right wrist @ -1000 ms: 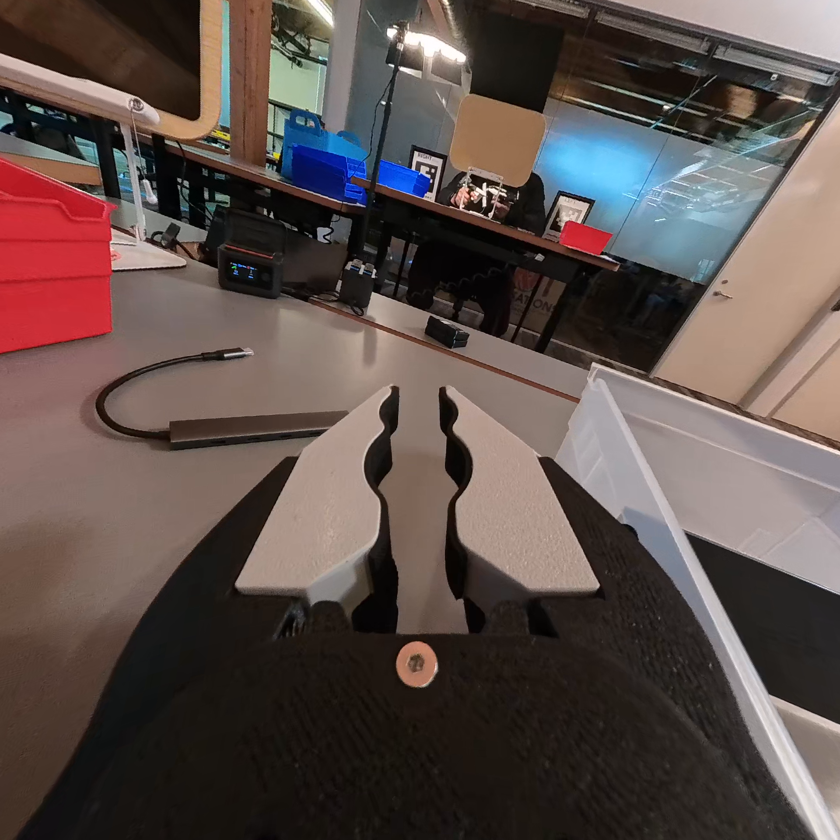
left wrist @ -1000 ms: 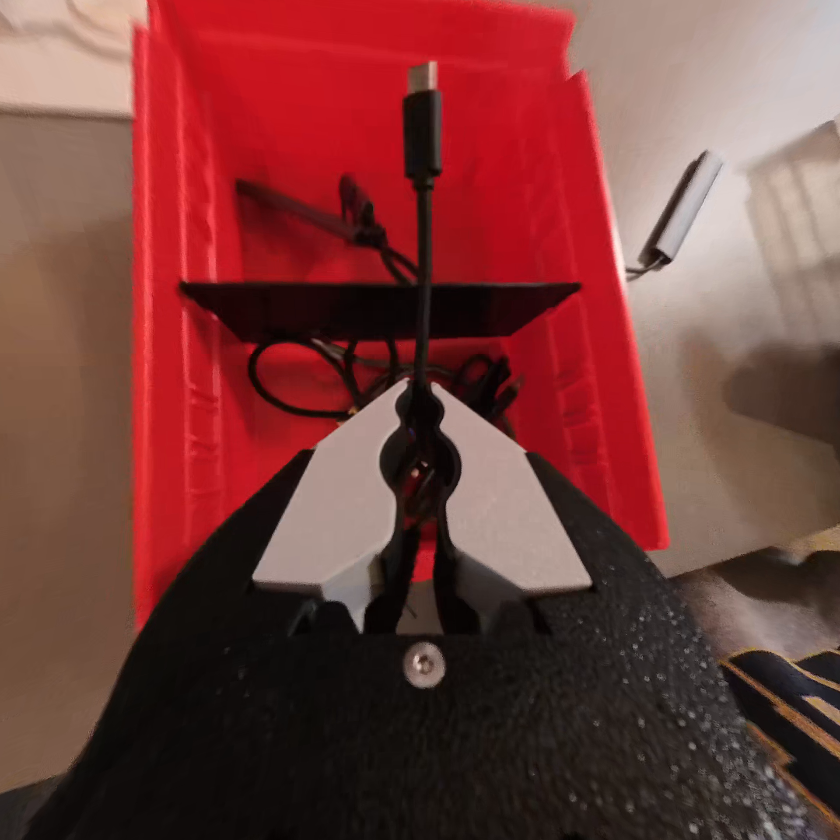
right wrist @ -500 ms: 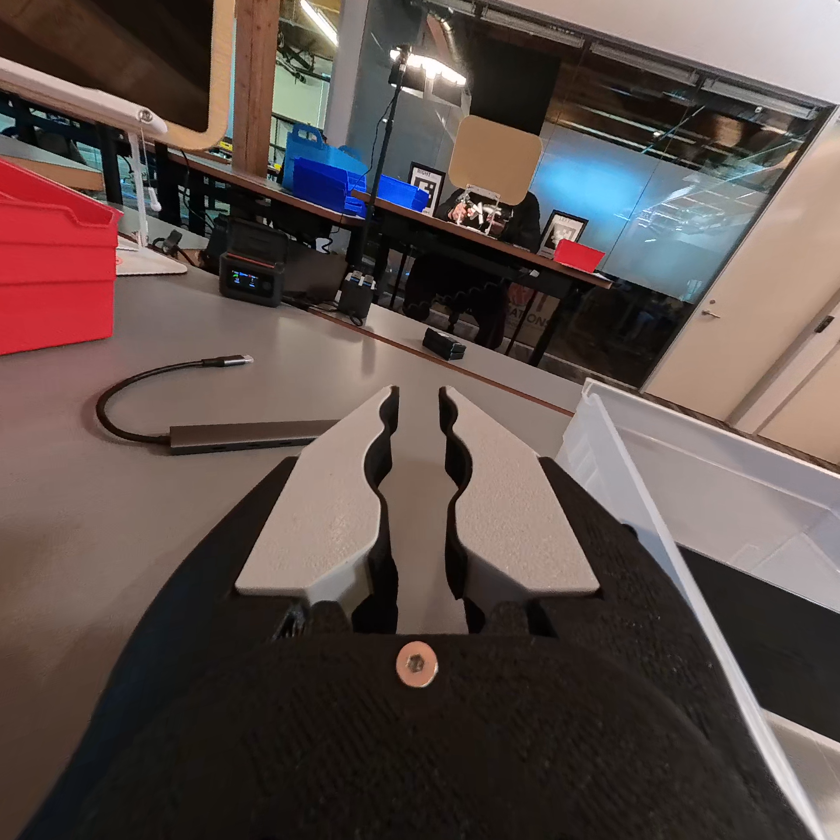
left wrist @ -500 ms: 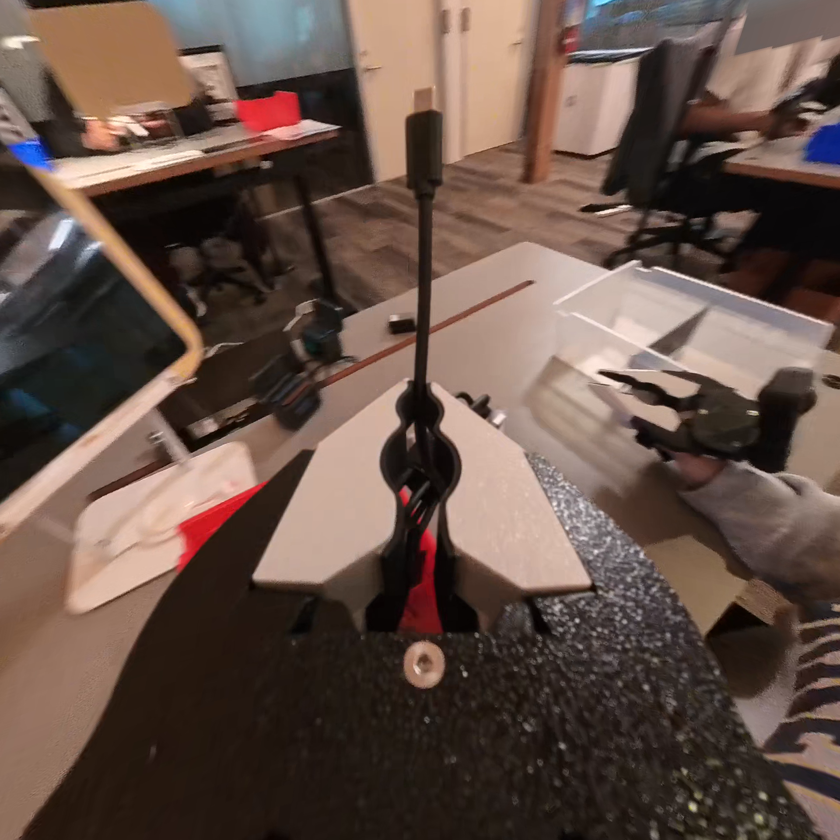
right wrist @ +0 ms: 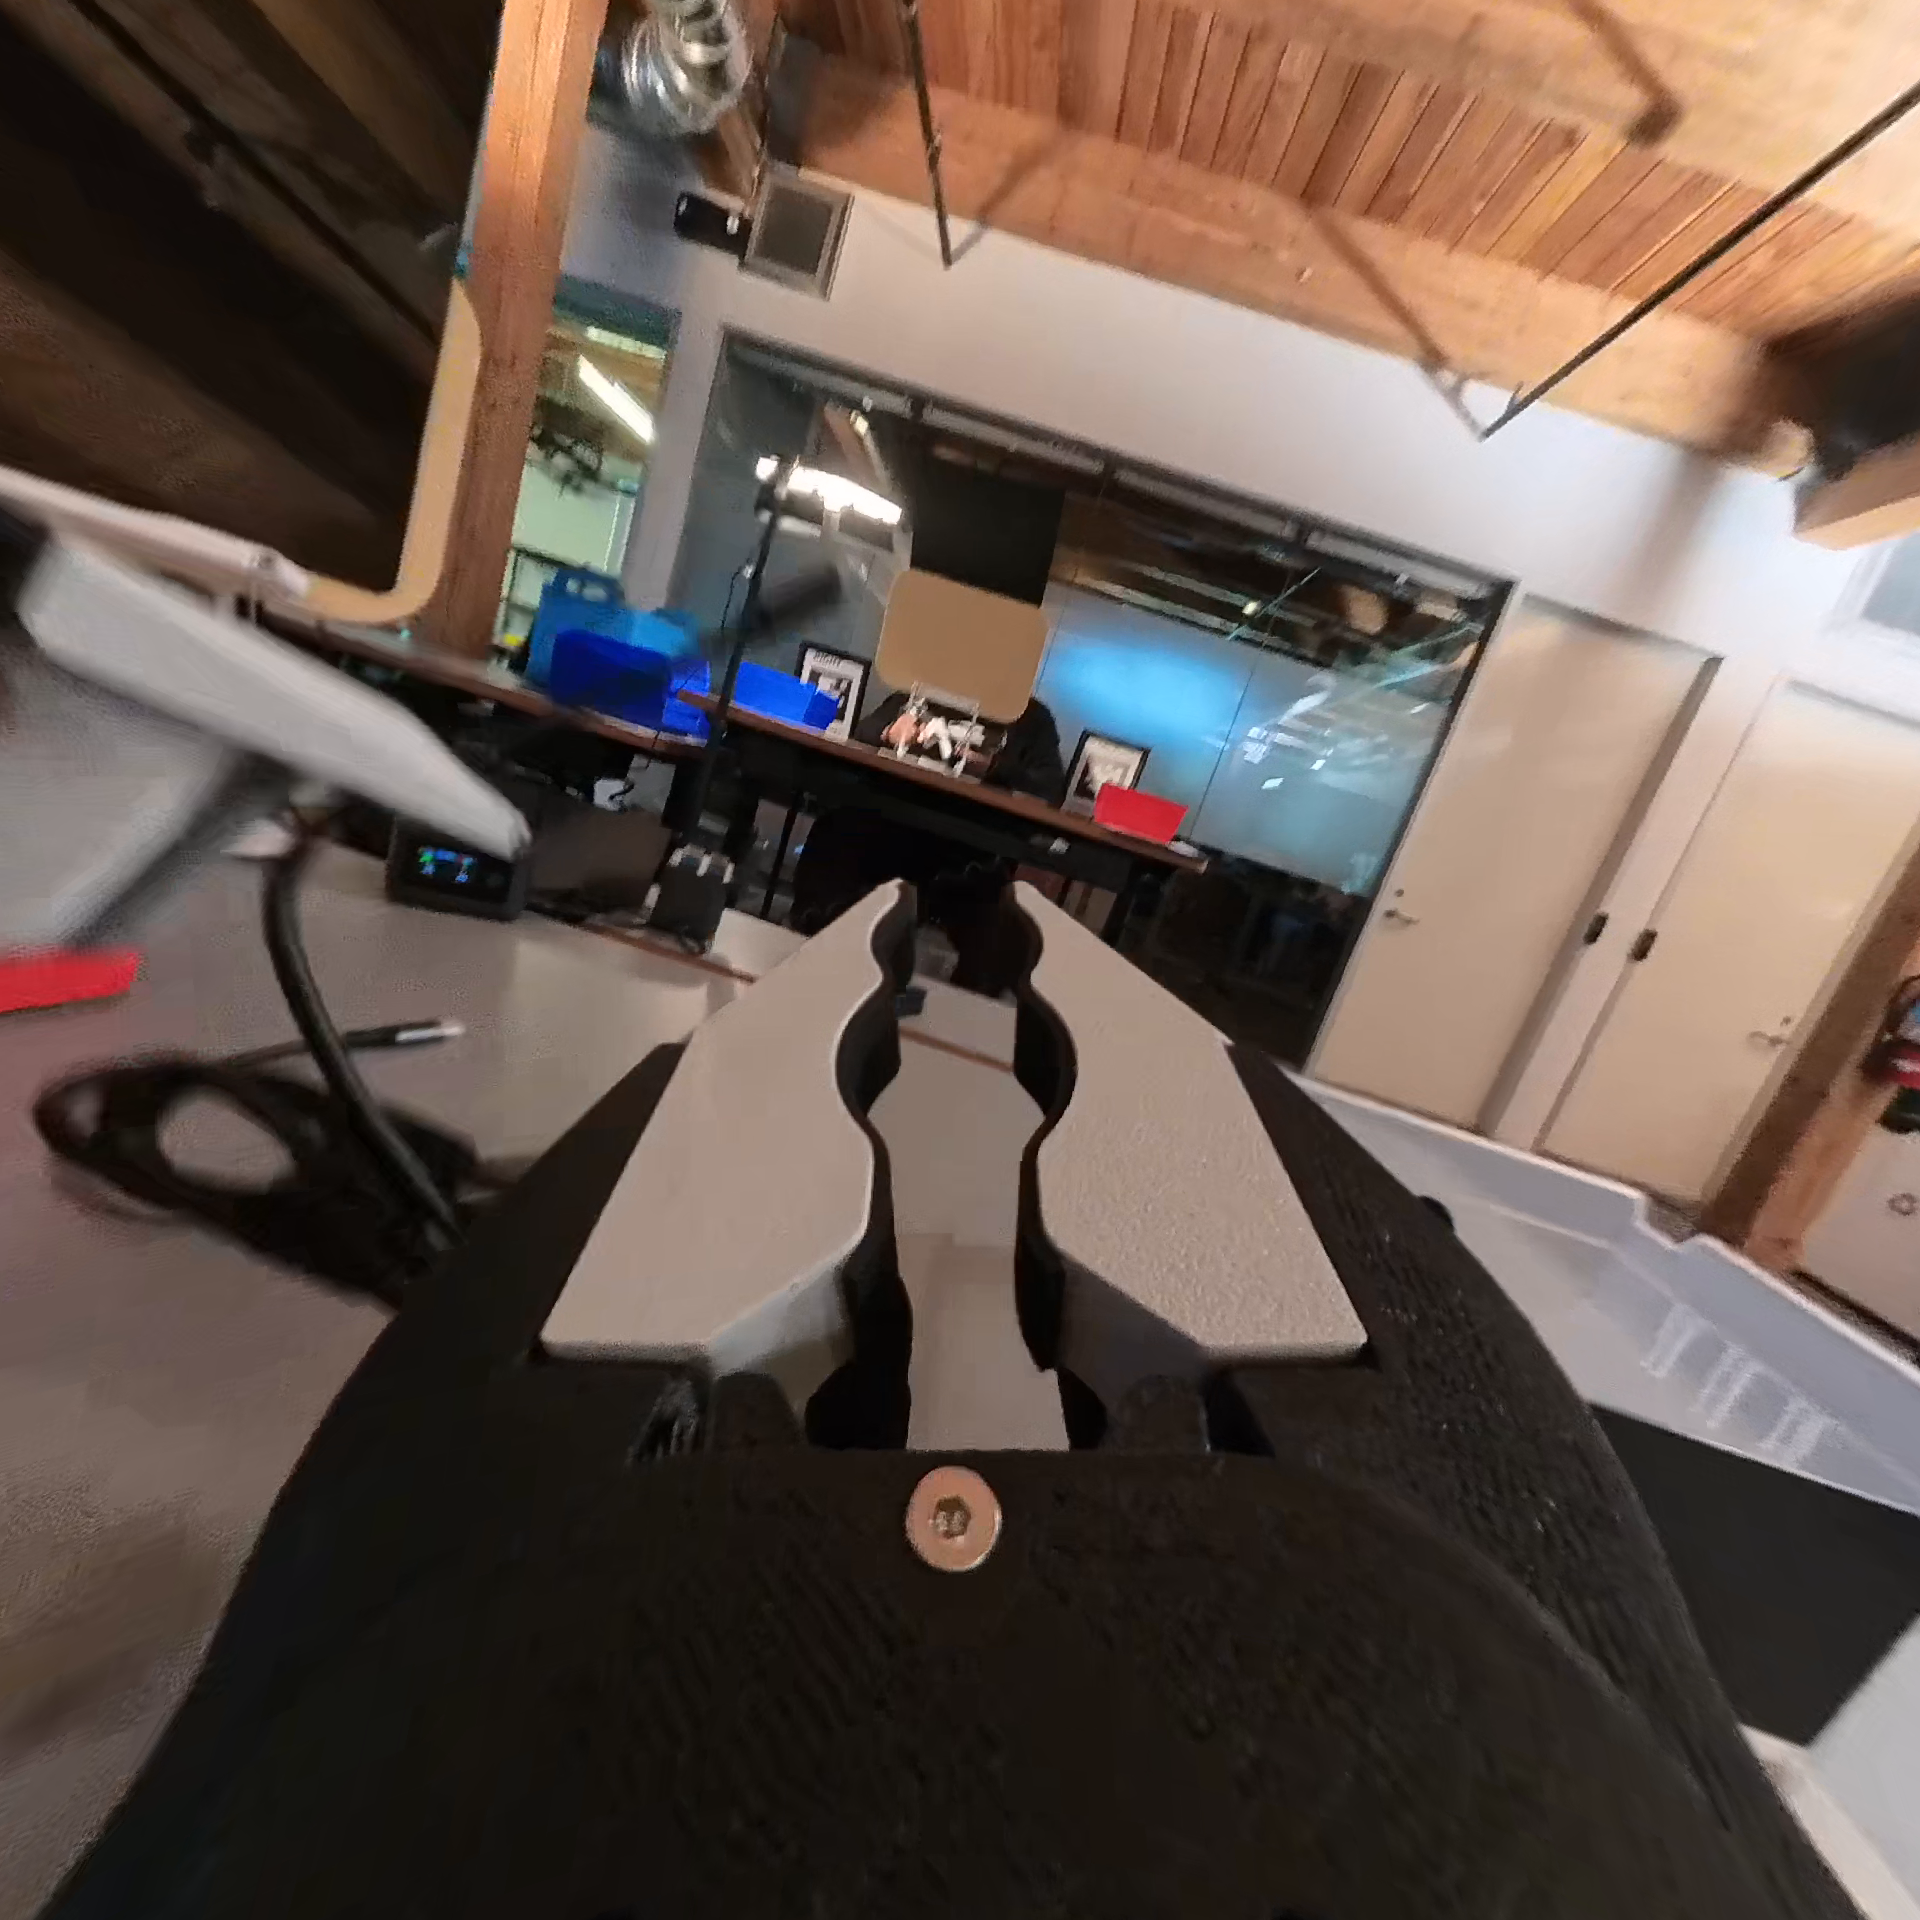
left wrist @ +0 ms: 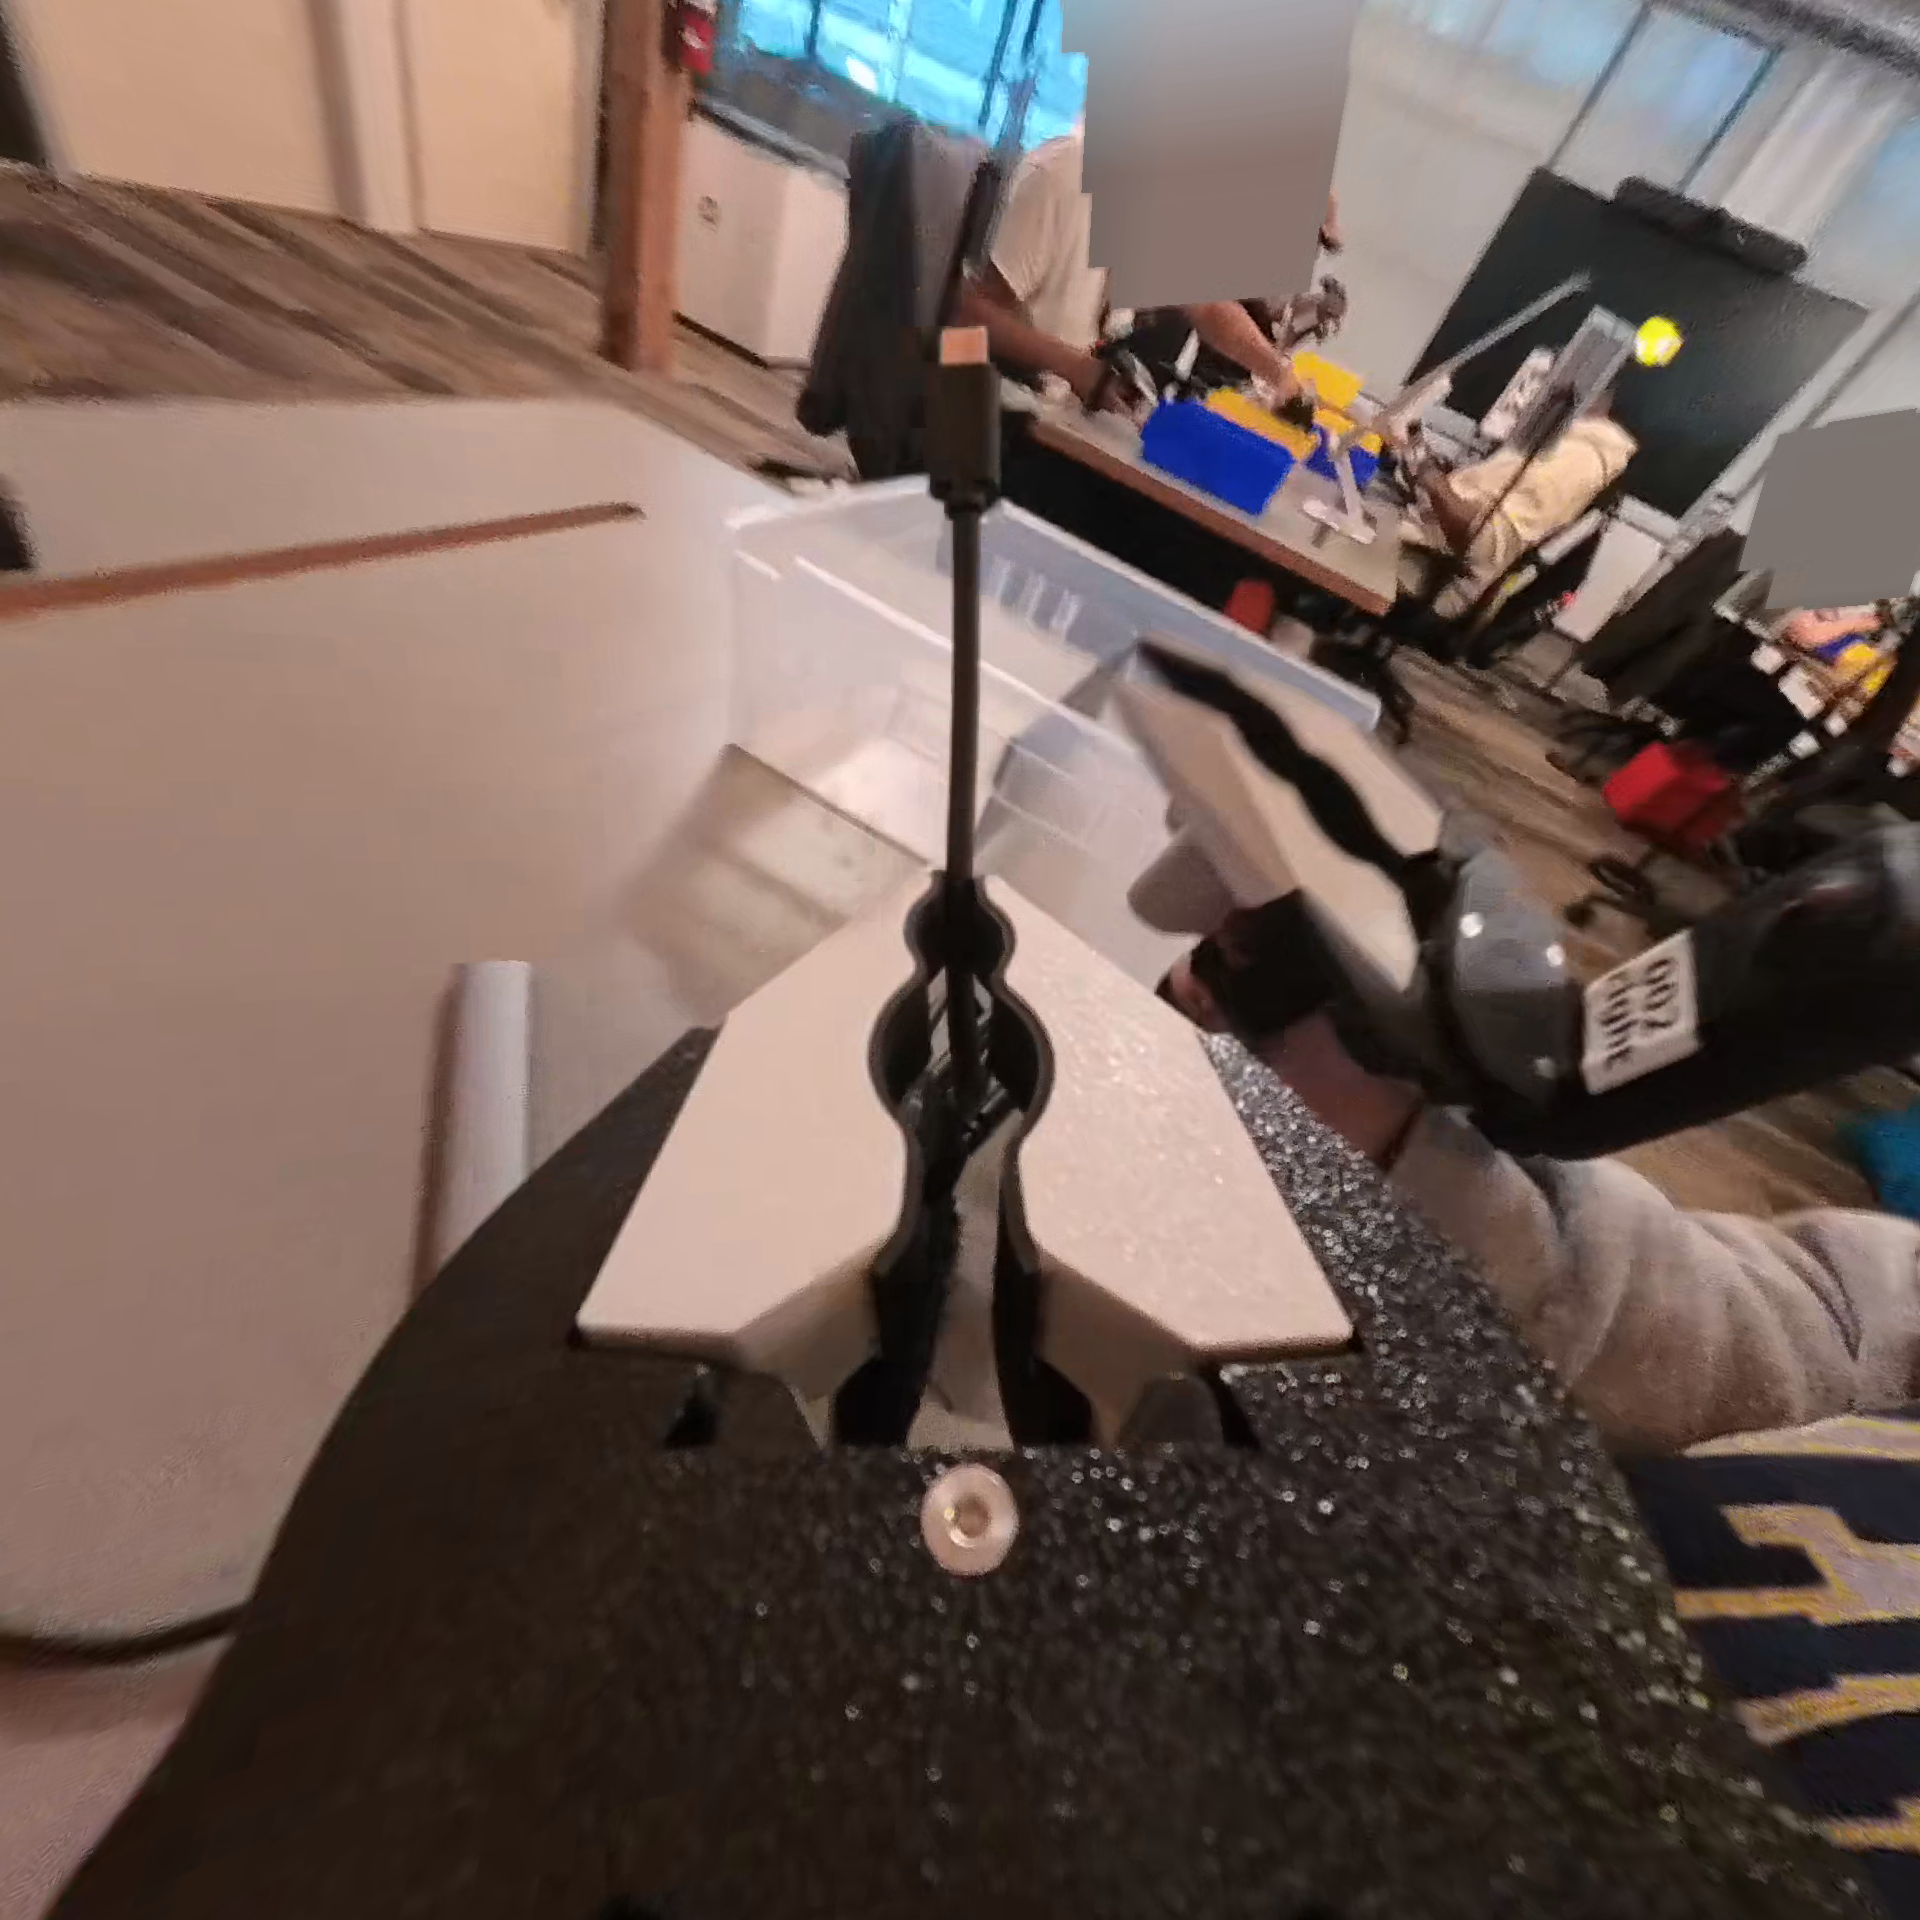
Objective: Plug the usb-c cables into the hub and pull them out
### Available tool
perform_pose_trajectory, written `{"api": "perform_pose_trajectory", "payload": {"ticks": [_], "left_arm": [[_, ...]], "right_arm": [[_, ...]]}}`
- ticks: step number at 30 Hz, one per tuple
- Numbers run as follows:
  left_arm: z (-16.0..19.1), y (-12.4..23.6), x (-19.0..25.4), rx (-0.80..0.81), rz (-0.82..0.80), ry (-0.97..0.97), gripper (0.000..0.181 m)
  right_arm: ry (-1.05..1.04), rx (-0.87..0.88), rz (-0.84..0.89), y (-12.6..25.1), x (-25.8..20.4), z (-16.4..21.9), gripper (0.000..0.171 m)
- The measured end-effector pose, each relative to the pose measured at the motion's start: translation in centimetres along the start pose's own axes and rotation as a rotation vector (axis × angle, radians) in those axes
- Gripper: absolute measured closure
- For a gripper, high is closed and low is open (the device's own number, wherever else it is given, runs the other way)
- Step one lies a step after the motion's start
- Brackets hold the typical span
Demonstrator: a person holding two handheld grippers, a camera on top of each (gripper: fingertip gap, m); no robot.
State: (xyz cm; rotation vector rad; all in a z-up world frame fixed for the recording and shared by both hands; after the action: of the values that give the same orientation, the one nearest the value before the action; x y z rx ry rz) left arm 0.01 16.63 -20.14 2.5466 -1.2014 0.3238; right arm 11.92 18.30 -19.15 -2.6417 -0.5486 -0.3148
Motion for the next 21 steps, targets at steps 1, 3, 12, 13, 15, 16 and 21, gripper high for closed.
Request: {"api": "perform_pose_trajectory", "payload": {"ticks": [1, 3, 12, 13, 15, 16, 21], "left_arm": [[1.0, -1.1, 0.0, -0.047, 0.013, 0.002, 0.180], [2.8, -2.7, -0.3, -0.143, 0.005, -0.008, 0.180], [3.6, 1.7, -4.9, -0.297, -0.395, -0.227, 0.143], [3.9, 2.5, -5.7, -0.317, -0.439, -0.208, 0.144], [4.6, 3.2, -6.8, -0.356, -0.463, -0.169, 0.144], [5.1, 3.1, -7.0, -0.381, -0.453, -0.150, 0.142], [7.4, 1.4, -8.6, -0.545, -0.460, -0.188, 0.138]], "right_arm": [[0.004, 0.029, 0.012, 0.2, 0.2, -0.4, 0.158], [0.009, 0.052, 0.032, 0.4, 0.5, -0.8, 0.160], [-0.008, -0.002, -0.020, -0.1, -0.3, -0.1, 0.159], [-0.005, -0.006, -0.029, -0.2, -0.4, -0.1, 0.159], [-0.003, -0.013, -0.050, -0.3, -0.8, 0.0, 0.159], [-0.003, -0.018, -0.061, -0.3, -1.0, 0.1, 0.158], [0.000, -0.035, -0.089, -0.4, -1.5, 0.3, 0.158]]}}
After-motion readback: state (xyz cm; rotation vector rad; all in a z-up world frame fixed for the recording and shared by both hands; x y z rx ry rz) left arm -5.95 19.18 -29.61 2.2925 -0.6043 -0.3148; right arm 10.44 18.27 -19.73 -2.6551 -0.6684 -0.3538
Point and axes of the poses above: each gripper's, where its closed fingertips meet, y back along the fingers, z out of its underside, x = y × z across the jaws, the point moved 4 cm from there along y, back along the fingers, and after that the axes turned 1 degree about z, right-handed, at the moved point
